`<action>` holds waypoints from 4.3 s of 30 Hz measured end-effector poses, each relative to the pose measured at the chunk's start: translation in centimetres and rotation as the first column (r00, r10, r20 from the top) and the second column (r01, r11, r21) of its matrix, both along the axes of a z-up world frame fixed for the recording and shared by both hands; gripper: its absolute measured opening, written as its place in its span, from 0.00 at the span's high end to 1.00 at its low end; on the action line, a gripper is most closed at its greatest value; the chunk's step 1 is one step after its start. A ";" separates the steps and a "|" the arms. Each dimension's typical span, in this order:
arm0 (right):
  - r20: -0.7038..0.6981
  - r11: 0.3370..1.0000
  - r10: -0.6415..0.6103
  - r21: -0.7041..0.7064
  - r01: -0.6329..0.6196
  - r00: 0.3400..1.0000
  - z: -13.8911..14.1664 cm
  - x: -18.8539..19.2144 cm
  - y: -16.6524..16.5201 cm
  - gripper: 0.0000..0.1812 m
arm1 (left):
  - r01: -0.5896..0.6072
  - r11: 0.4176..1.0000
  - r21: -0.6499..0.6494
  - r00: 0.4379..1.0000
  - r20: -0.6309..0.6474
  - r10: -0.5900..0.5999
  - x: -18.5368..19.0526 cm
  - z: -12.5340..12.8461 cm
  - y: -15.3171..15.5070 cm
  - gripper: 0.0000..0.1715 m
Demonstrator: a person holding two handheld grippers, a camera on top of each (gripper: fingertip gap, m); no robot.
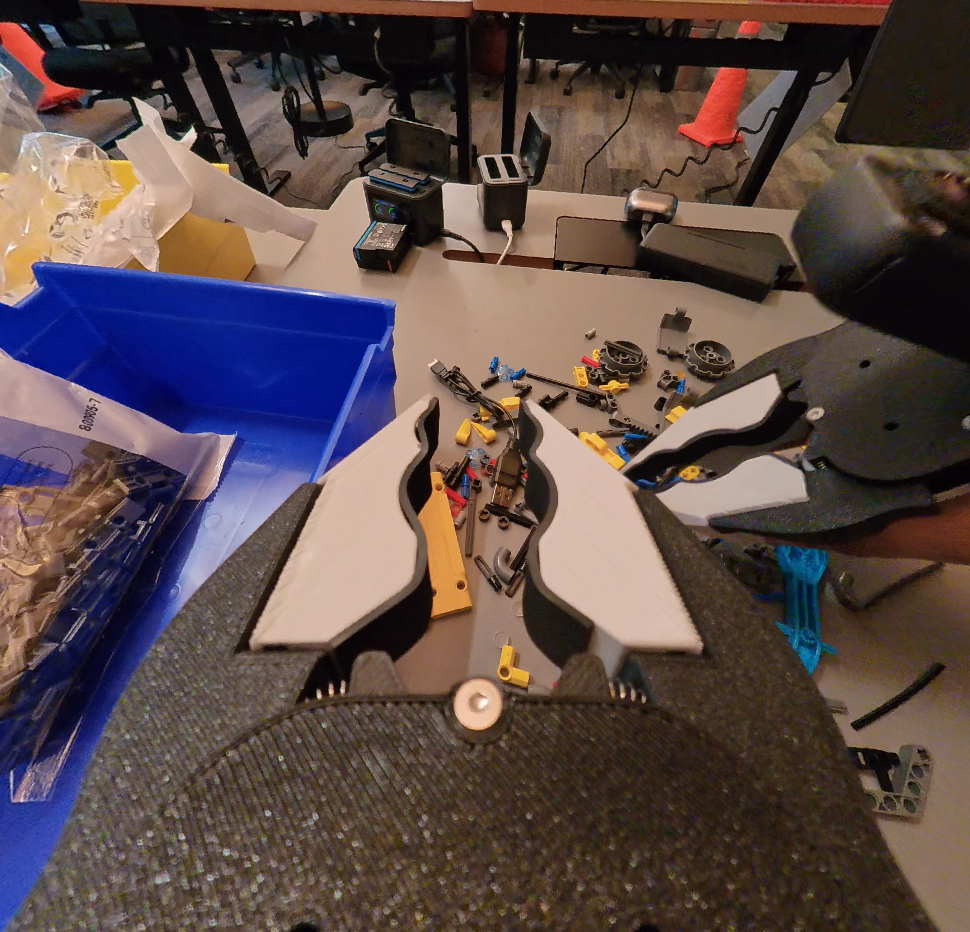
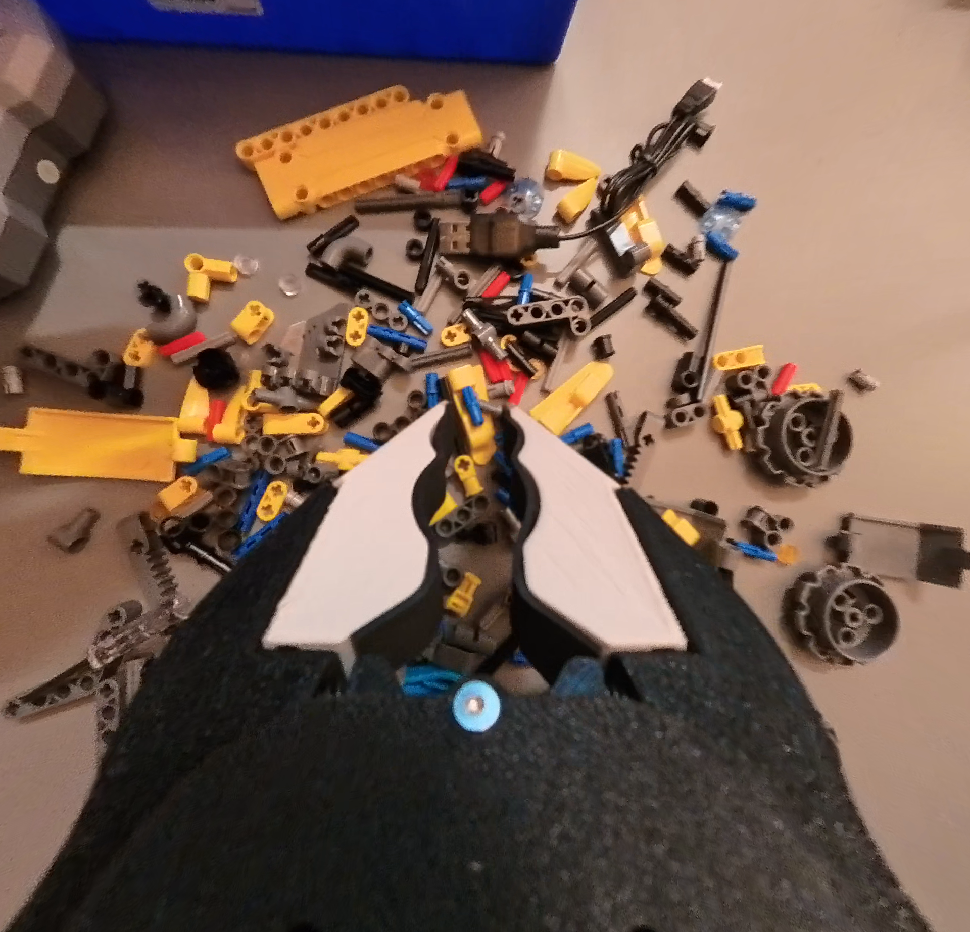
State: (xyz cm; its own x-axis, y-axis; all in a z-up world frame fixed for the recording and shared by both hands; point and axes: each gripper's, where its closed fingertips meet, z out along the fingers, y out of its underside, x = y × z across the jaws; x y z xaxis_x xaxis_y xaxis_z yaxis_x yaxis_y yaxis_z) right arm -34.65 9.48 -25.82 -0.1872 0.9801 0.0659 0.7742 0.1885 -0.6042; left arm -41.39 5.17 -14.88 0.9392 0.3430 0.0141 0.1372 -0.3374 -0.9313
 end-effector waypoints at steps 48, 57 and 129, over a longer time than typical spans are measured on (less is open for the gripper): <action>-0.029 0.990 0.138 0.007 -0.138 0.990 1.9 0.8 -3.0 0.95 | 0.011 1.000 -0.001 1.000 -0.001 -0.011 0.2 0.0 0.1 0.83; -0.047 0.980 0.198 -0.023 -0.199 0.979 2.3 0.8 -4.7 0.94 | 0.013 1.000 0.004 1.000 0.002 -0.013 0.3 0.1 0.1 0.83; 0.231 0.996 0.086 -0.024 -0.083 0.969 1.5 5.5 -2.2 0.94 | 0.040 0.999 -0.007 0.999 0.013 -0.040 0.7 -0.2 0.4 0.81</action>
State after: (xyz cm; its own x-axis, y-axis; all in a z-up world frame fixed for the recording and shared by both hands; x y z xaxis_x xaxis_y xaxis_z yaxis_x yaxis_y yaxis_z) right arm -29.15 7.28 -24.29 -0.2780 0.9606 -0.0026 0.8751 0.2522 -0.4130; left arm -40.69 5.53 -15.07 0.9520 0.3051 0.0235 0.1349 -0.3496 -0.9271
